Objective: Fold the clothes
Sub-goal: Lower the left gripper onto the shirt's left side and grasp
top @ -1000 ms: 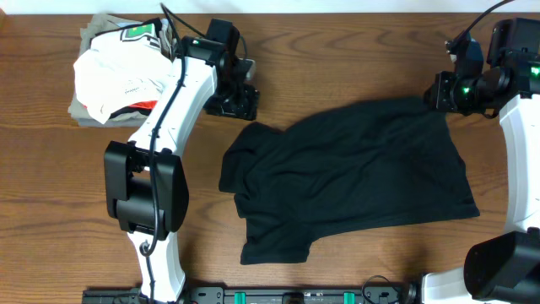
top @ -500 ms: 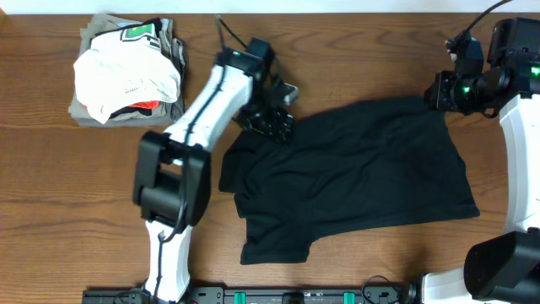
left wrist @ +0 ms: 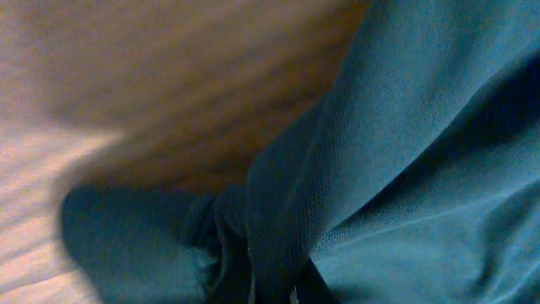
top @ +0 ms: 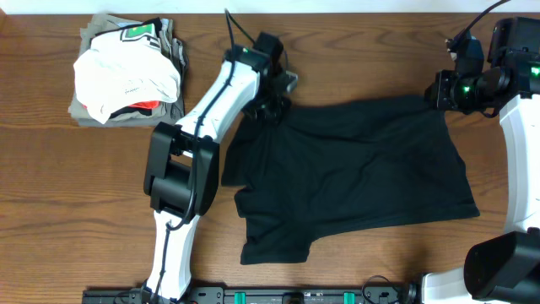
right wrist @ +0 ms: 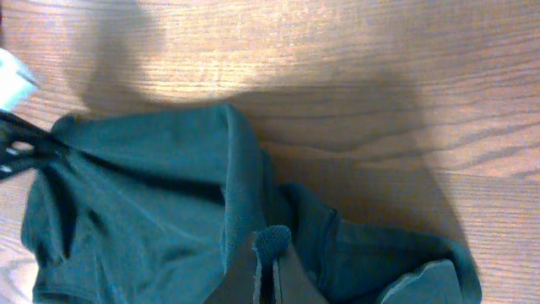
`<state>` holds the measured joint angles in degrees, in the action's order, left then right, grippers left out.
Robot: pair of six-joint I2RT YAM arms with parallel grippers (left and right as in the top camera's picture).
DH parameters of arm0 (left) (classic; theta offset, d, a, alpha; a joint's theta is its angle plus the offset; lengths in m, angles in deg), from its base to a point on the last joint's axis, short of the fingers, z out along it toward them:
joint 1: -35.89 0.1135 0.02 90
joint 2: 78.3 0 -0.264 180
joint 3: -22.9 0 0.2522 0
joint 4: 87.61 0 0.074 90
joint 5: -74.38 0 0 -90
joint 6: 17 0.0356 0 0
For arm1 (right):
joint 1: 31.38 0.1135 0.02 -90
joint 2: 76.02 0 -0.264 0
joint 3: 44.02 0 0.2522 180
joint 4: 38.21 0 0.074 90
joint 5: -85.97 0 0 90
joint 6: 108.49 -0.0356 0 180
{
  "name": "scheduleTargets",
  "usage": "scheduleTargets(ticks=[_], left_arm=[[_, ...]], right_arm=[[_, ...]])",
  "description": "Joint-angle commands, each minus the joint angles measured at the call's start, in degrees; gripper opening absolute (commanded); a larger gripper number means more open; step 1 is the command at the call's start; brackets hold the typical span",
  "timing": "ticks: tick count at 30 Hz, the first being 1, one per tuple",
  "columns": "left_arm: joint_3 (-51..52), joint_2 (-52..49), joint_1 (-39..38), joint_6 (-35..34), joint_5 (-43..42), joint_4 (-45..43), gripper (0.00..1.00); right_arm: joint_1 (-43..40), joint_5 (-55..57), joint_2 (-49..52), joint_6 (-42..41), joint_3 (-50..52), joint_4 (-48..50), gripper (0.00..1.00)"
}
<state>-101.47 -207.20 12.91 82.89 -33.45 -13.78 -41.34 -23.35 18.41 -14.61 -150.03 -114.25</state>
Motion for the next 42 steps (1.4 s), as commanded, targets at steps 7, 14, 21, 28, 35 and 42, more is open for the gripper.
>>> scheduleTargets(ticks=[7, 14, 21, 28, 35, 42], left_arm=[[-7.74, 5.38, -2.27, -5.55, 2.16, 15.54, 0.06], [3.19, 5.18, -9.46, -8.44, 2.03, 26.34, 0.06], [17.59, 5.18, -14.05, -12.48, 2.08, 23.85, 0.06], [18.73, 5.49, -13.68, -15.39, 4.7, 22.18, 0.43], [11.65, 10.78, -13.53, -16.2, 10.36, 23.39, 0.47], [10.4, 16.13, -12.48, -16.11, 13.42, 17.53, 0.62]], right_arm=[[-0.63, 0.02, -1.53, 0.94, 0.17, 0.11, 0.01], [-0.63, 0.07, -1.51, 0.94, 0.17, 0.57, 0.01], [-0.63, 0.26, -1.51, 0.94, 0.17, 0.66, 0.01], [-0.63, 0.26, -1.51, 0.94, 0.17, 0.79, 0.01], [-0.63, 0.28, -1.51, 0.94, 0.17, 0.74, 0.01], [-0.63, 0.28, -1.51, 0.94, 0.17, 0.76, 0.01]])
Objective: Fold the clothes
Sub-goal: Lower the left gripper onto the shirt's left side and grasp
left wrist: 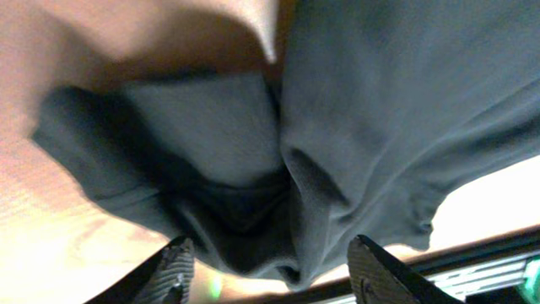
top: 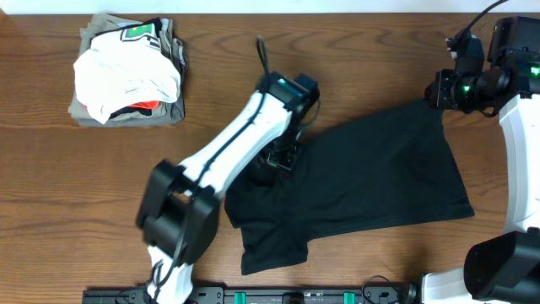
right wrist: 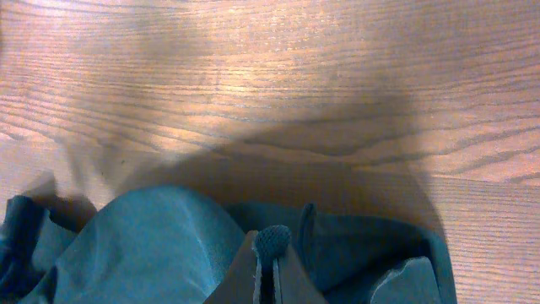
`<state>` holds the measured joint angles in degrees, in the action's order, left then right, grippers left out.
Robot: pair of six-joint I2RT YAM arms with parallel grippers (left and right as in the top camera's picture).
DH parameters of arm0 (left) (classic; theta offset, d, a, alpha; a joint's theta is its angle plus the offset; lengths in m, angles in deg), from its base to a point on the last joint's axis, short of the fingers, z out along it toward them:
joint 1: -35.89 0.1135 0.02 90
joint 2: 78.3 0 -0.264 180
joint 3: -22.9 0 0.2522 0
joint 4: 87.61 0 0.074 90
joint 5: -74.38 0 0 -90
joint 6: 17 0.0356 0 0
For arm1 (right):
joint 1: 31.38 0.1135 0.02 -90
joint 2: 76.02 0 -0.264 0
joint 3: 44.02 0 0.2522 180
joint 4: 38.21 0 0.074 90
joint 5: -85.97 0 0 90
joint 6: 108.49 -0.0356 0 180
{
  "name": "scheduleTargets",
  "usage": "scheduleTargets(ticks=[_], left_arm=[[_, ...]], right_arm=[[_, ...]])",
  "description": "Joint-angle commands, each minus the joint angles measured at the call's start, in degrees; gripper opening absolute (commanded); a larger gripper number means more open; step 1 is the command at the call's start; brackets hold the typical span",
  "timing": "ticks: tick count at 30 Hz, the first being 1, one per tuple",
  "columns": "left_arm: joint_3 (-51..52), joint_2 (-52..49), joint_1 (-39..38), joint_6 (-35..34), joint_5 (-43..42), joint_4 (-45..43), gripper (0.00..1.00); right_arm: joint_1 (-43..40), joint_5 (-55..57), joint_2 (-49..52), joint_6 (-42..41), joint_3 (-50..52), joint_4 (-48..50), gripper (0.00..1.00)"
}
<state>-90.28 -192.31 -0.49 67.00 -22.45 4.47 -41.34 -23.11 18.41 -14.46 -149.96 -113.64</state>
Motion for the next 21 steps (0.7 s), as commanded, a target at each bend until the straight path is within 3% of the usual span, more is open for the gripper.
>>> scheduleTargets(ticks=[1, 8, 21], left_arm=[[-0.74, 1.11, 1.18, -0.07, 2.43, -1.11, 0.62], [1.99, -2.71, 2.95, 0.35, 2.43, -5.6, 0.62], [2.32, -10.21, 4.33, 0.31, 2.8, -4.9, 0.61]], right_arm=[[-0.63, 0.04, -1.51, 0.79, 0.11, 0.13, 0.01], [-0.63, 0.31, -1.51, 0.79, 0.13, 0.15, 0.01], [-0.63, 0.68, -1.51, 0.79, 0.13, 0.13, 0.01]])
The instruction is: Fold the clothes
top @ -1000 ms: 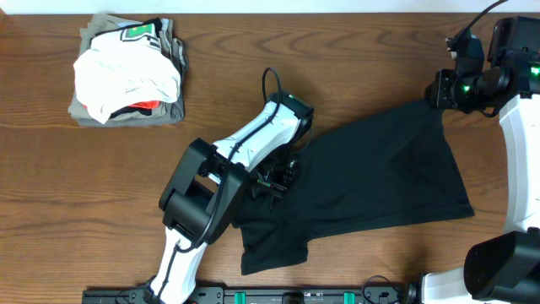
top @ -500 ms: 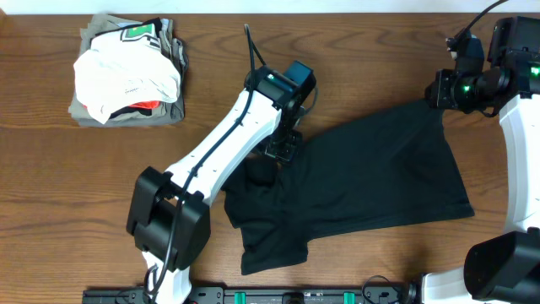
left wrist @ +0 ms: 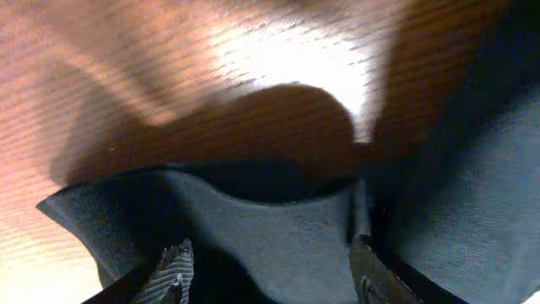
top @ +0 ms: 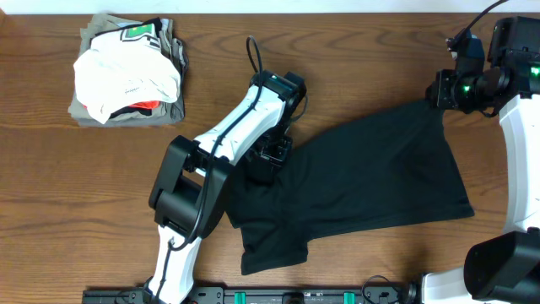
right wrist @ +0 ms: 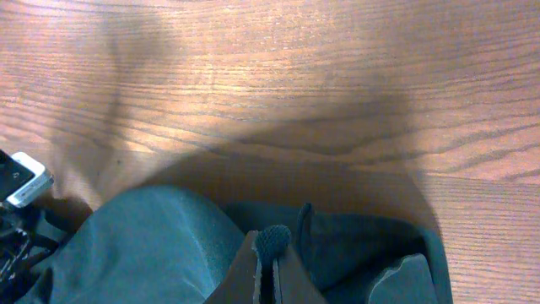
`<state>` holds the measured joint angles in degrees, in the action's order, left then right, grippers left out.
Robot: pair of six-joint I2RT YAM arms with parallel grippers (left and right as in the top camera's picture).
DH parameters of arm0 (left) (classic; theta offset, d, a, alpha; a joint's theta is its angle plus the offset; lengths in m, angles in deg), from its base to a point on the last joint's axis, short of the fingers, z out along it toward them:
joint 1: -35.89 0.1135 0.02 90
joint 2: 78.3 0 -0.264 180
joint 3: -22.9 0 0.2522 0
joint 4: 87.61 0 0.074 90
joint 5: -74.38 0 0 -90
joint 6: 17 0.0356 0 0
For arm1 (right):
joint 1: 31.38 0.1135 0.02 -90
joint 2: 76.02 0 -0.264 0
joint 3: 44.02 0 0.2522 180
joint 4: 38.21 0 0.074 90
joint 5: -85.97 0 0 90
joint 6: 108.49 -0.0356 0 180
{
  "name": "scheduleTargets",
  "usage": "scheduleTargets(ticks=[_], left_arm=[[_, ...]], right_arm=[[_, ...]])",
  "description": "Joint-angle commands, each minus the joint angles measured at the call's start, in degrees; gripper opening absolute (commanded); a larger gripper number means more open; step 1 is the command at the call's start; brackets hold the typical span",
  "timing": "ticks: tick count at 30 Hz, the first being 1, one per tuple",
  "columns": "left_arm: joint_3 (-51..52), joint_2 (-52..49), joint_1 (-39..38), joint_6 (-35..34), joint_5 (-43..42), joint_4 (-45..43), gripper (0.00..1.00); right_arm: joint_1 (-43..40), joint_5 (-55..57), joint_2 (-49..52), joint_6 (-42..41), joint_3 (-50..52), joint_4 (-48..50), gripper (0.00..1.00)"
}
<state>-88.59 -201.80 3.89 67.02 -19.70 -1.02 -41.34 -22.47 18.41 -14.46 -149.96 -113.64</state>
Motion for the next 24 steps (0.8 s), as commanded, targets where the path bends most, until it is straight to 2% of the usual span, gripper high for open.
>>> scheduleTargets(ticks=[1, 6, 7, 8, 10, 15, 24], left_arm=[[0.94, -0.74, -0.15, 0.28, 0.0, 0.57, 0.61], [1.79, -0.74, -0.33, 0.31, 0.02, 2.1, 0.59], [1.79, -0.72, -0.33, 0.31, 0.02, 2.64, 0.48], [1.79, -0.72, -0.33, 0.28, 0.0, 3.1, 0.31], [1.79, -0.72, -0.33, 0.31, -0.07, 3.91, 0.06], [0.57, -0.04, -0.02, 0.31, 0.35, 4.24, 0.06], [-18.01, 2.97, 3.72, 0.33, 2.25, 4.46, 0.06]], right_arm=[[-0.63, 0.04, -1.51, 0.79, 0.13, 0.13, 0.01], [-0.63, 0.07, -1.51, 0.79, 0.13, 0.13, 0.01], [-0.63, 0.07, -1.51, 0.79, 0.13, 0.13, 0.01], [-0.63, 0.07, -1.51, 0.79, 0.13, 0.15, 0.01], [-0.63, 0.07, -1.51, 0.79, 0.13, 0.15, 0.01], [-0.63, 0.07, -1.51, 0.76, 0.13, 0.17, 0.01], [-0.63, 0.02, -1.51, 0.76, 0.13, 0.42, 0.01]])
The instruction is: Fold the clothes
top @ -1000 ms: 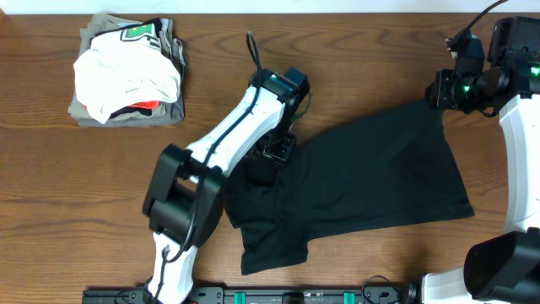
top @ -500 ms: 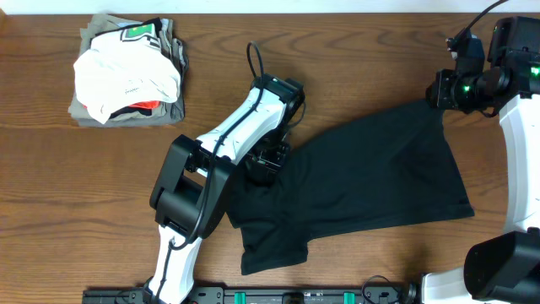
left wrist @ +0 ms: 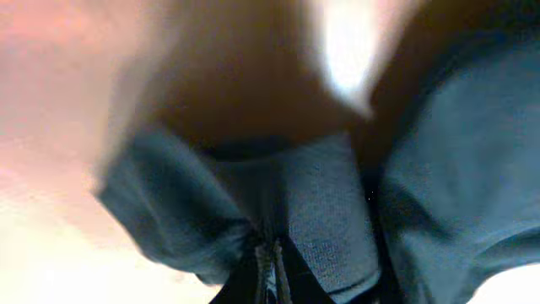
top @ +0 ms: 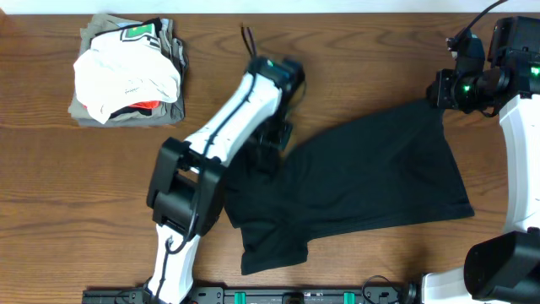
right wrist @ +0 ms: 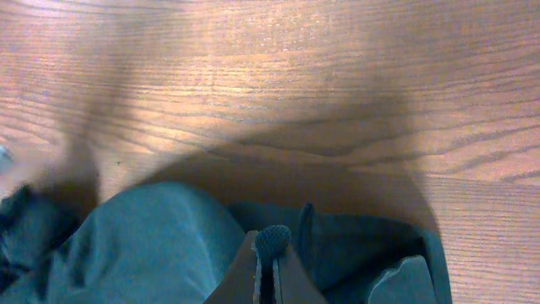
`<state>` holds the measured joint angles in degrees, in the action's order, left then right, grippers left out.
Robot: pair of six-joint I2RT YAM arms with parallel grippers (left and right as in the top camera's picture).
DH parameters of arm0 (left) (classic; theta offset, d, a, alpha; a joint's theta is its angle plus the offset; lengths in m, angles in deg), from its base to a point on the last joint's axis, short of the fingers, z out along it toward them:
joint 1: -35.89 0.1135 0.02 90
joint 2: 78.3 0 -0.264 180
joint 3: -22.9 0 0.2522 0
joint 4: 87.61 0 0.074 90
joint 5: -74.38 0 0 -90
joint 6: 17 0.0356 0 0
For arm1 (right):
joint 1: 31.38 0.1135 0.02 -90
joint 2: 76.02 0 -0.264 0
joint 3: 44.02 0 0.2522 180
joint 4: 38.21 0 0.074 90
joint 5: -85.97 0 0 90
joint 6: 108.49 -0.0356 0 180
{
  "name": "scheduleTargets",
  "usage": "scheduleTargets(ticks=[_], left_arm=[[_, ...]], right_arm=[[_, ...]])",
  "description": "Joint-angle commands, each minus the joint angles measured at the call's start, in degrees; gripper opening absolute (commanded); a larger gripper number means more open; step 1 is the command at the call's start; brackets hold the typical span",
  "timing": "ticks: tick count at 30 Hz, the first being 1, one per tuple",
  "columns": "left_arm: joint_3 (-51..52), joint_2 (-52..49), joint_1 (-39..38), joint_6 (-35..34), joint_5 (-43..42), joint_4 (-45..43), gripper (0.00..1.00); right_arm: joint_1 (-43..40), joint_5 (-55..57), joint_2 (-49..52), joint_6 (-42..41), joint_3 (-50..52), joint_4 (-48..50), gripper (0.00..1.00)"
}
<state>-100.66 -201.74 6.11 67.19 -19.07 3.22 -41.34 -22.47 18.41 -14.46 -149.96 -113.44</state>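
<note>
A black shirt (top: 371, 177) lies crumpled across the middle and right of the wooden table (top: 101, 186). My left gripper (top: 274, 139) is at the shirt's upper left edge. In the left wrist view it (left wrist: 268, 257) is shut on a pinch of the dark cloth (left wrist: 329, 219), though the picture is blurred. My right gripper (top: 439, 95) holds the shirt's far right corner. In the right wrist view it (right wrist: 272, 245) is shut on a small fold of the cloth (right wrist: 143, 245).
A pile of folded clothes (top: 126, 72), white on top of grey, sits at the far left corner. A sleeve (top: 270, 245) sticks out toward the front edge. Bare wood (right wrist: 278, 76) lies beyond the right gripper.
My left gripper was open over the shirt's left edge and is now shut on that cloth, a little farther back. The right gripper and its corner have not moved.
First my left gripper held the shirt's far left corner with the shirt spread wide. Then it stood open nearer the middle, with the left part of the shirt bunched. It stayed open there, and now grips the edge. The right gripper held its corner throughout.
</note>
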Motion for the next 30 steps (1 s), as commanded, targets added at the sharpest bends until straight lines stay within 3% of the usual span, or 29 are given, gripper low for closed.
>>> scheduleTargets(ticks=[1, 6, 17, 24, 30], left_arm=[[-8.41, 2.95, 1.9, 0.15, 1.62, 0.22, 0.06], [-15.96, 2.95, 3.37, 1.07, 2.16, -0.2, 0.06], [-23.58, 4.96, 4.5, 0.96, 12.13, 0.07, 0.06], [-26.16, 11.08, 10.27, 0.74, 12.11, -3.69, 0.06], [-26.16, 15.8, 15.43, 0.52, 12.09, -8.61, 0.06]], right_arm=[[-0.63, 0.04, -1.51, 0.76, 0.13, 0.22, 0.01], [-0.63, 0.04, -1.51, 0.76, 0.13, 0.37, 0.01], [-1.6, 0.46, -1.51, 0.74, 0.11, 7.41, 0.01], [-6.12, -0.68, -1.55, 0.72, -1.14, 18.47, 0.01], [-9.99, -0.66, -1.62, 0.74, -9.29, 17.18, 0.01]])
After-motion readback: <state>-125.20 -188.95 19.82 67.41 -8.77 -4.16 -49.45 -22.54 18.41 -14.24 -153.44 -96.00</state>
